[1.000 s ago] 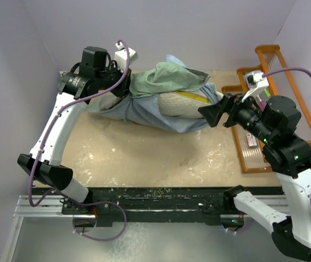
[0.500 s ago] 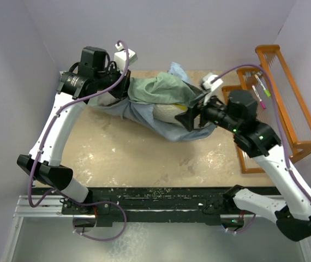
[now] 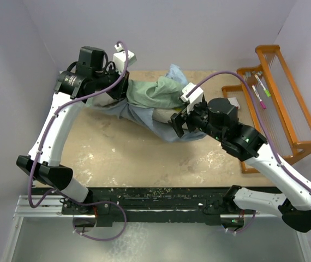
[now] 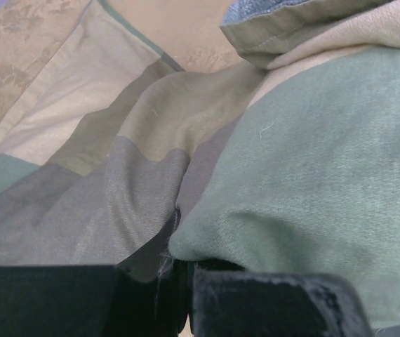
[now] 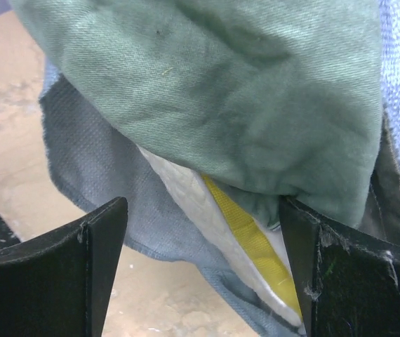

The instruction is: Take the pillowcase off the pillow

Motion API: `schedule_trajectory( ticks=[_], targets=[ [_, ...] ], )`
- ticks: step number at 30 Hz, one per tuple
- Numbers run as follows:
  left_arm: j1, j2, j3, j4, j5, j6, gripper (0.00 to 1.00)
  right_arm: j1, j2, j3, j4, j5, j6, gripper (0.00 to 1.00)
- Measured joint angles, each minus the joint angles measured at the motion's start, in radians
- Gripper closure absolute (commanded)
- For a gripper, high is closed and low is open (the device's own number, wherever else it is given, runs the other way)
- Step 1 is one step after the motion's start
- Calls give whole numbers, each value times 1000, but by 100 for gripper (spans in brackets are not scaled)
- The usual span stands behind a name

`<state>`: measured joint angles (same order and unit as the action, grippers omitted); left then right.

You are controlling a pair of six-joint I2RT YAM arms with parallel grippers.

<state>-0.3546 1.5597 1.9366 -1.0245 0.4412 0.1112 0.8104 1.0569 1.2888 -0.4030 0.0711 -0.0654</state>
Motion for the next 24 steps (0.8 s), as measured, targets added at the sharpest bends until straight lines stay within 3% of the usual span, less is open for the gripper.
schedule_trajectory(
  ticks=[5, 14, 19, 24],
  targets=[
    [0, 0, 34, -40, 43, 23, 100, 29, -1, -38, 29, 102, -46, 0],
    [1, -5, 98, -146, 134, 111, 100, 85, -11, -135, 136, 347, -156, 0],
    [1, -12, 98, -190, 181, 144, 100, 85, -45, -130, 136, 352, -185, 0],
    [1, -17, 98, -205, 229, 164, 100, 85, -16, -128, 142, 249, -194, 0]
  ],
)
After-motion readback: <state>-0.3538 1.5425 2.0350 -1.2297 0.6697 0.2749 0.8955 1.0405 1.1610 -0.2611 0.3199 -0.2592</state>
